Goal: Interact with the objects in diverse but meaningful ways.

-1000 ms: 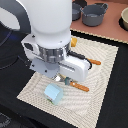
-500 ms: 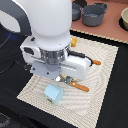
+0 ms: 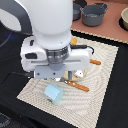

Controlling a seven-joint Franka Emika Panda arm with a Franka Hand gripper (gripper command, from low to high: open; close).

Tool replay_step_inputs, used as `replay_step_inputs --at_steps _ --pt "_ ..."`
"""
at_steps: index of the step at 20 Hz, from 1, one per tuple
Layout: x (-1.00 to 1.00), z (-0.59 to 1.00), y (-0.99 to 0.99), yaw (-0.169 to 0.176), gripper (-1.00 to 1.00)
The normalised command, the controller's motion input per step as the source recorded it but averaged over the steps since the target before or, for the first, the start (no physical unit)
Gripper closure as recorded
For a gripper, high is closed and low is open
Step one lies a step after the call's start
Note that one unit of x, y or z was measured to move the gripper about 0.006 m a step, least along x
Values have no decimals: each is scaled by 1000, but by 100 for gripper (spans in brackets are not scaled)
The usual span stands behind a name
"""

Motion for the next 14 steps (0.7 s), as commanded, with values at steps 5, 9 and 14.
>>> replay_step_inputs --at_steps 5,9,14 --pt "-17 -42 -2 1 -100" --pt "-156 -27 217 87 -100" --pt "-282 15 228 92 -100"
